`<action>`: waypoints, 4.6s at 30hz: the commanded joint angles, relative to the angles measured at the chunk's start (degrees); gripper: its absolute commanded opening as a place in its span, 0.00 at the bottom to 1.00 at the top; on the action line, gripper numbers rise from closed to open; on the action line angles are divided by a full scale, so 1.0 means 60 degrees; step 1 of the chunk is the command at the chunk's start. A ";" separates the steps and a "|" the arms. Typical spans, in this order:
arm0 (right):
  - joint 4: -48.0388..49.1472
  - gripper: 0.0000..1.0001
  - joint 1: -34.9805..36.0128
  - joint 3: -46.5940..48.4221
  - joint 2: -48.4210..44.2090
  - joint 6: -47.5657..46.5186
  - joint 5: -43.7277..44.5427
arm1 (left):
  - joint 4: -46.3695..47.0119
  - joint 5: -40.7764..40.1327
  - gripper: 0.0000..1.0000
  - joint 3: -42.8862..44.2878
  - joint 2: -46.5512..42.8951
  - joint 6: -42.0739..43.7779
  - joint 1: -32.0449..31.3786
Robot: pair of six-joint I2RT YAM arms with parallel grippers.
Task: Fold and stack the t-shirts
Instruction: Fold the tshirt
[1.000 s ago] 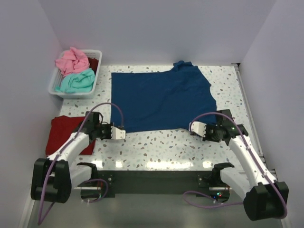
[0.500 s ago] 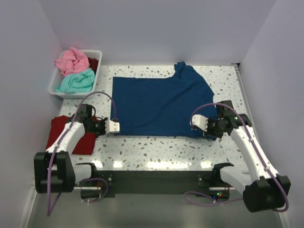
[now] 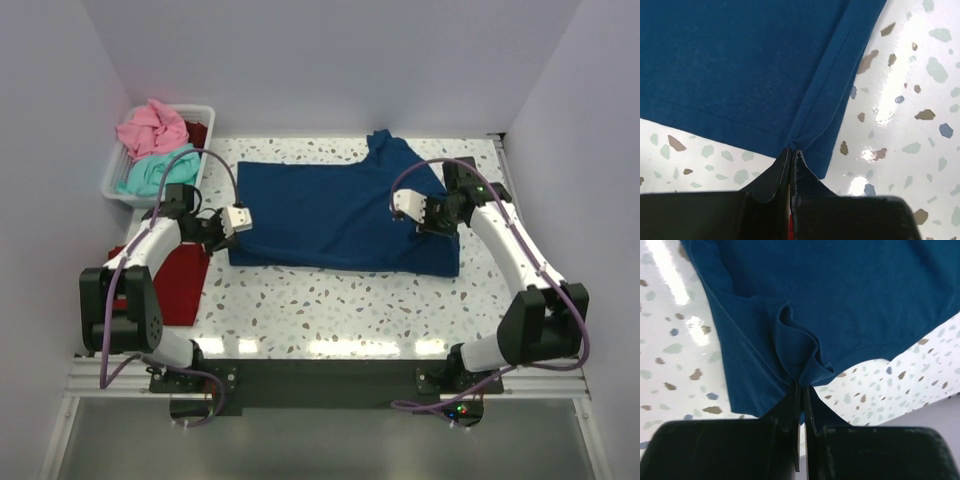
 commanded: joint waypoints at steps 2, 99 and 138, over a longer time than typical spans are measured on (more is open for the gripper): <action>0.0391 0.00 -0.0025 0.1443 0.1001 -0.0588 -0.0038 | 0.0426 0.0313 0.00 0.1002 0.0482 -0.1001 0.0085; -0.2993 0.49 -0.2382 0.6385 0.6100 0.5518 -0.0858 | 0.1259 -0.1180 0.57 0.1459 0.2050 -0.7255 0.0525; -0.2626 0.00 -0.3232 0.5196 0.7536 0.6692 -0.0786 | 0.0777 -0.0376 0.19 0.1692 0.3984 -0.8326 0.0466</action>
